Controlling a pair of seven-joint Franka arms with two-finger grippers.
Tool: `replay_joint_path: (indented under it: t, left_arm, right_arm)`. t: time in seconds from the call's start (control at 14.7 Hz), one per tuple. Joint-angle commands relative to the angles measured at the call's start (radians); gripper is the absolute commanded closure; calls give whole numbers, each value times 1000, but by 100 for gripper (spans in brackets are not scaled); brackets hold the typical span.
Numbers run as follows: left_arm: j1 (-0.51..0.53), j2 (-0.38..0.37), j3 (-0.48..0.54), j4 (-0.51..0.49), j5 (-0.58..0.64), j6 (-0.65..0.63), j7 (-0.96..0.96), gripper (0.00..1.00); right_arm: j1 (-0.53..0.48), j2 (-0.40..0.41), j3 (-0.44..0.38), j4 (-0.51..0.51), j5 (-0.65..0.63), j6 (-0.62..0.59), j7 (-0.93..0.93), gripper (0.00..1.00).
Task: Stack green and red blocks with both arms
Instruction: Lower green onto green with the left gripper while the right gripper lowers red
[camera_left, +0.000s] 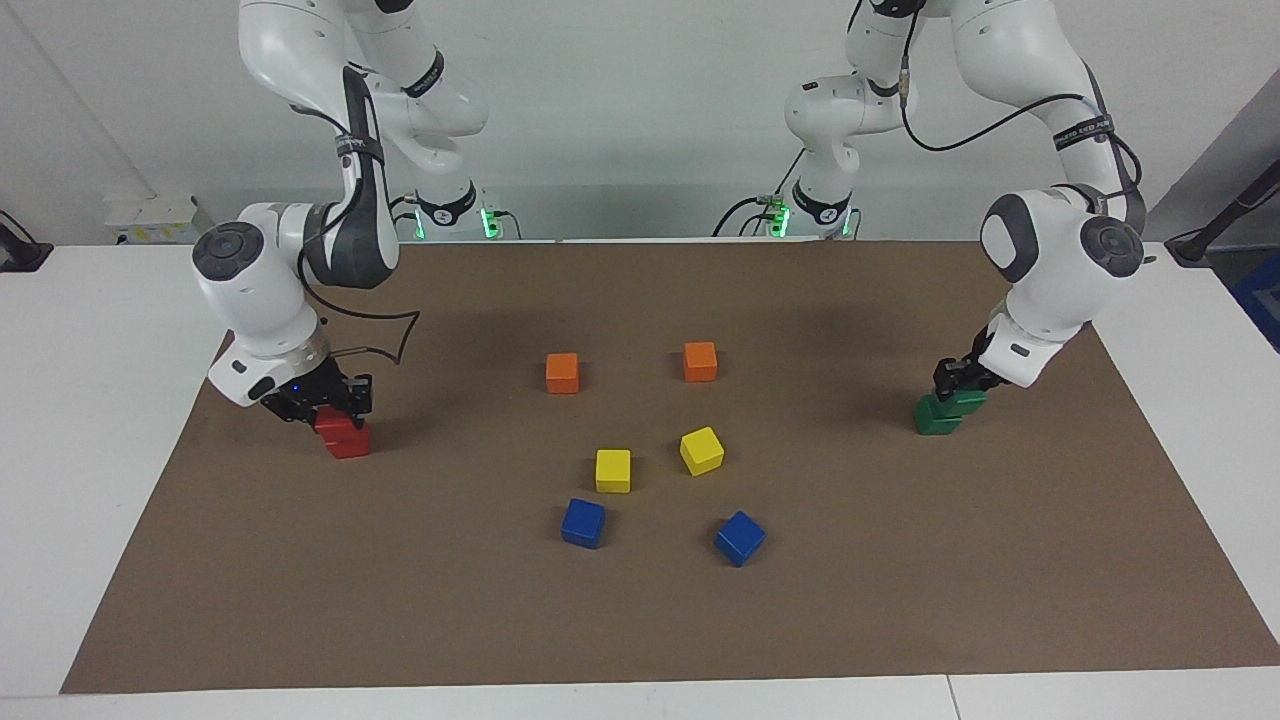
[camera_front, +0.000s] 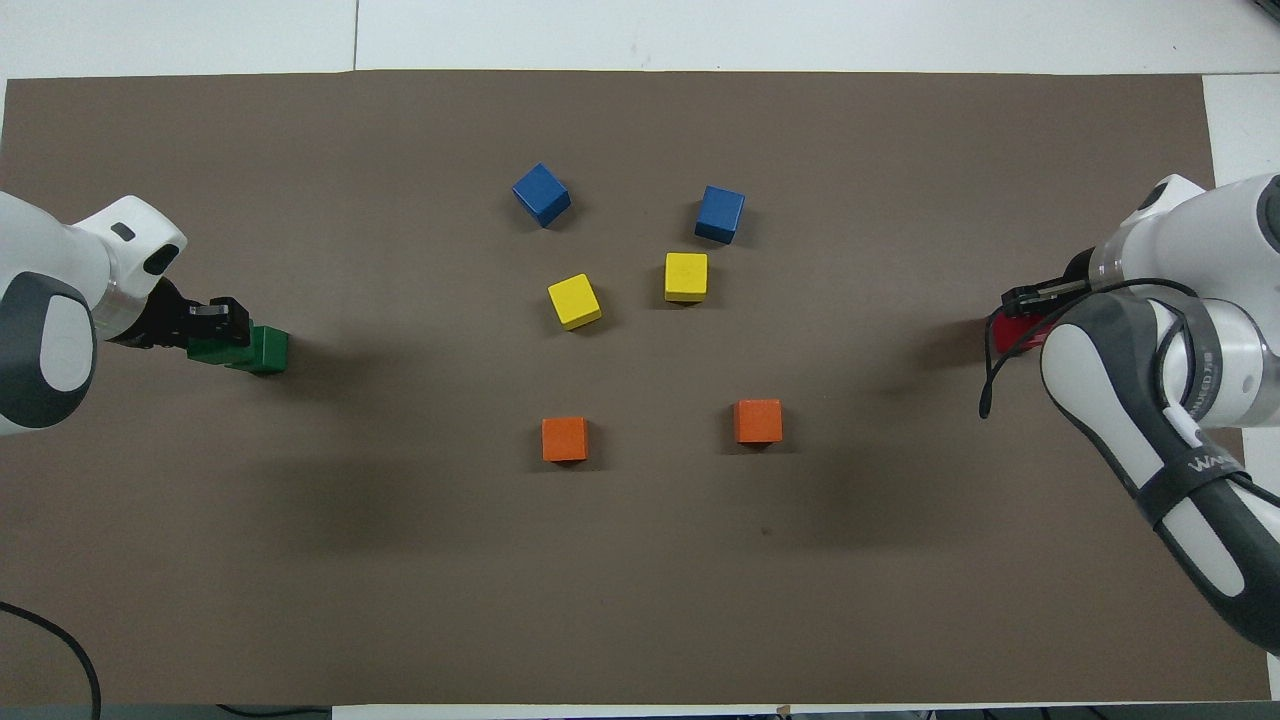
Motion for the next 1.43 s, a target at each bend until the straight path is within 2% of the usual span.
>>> replay_joint_path:
  t: [0.0,1.36]
  left_arm:
    - [-6,-39,0,-42,-6,22,-7,100]
    - [-6,7,0,-41,27,57,36,100]
  right_arm:
    - [-4,1,4,-10,11,16,10,100]
    - [-38,-7,4,-45,12,-4,-35,100]
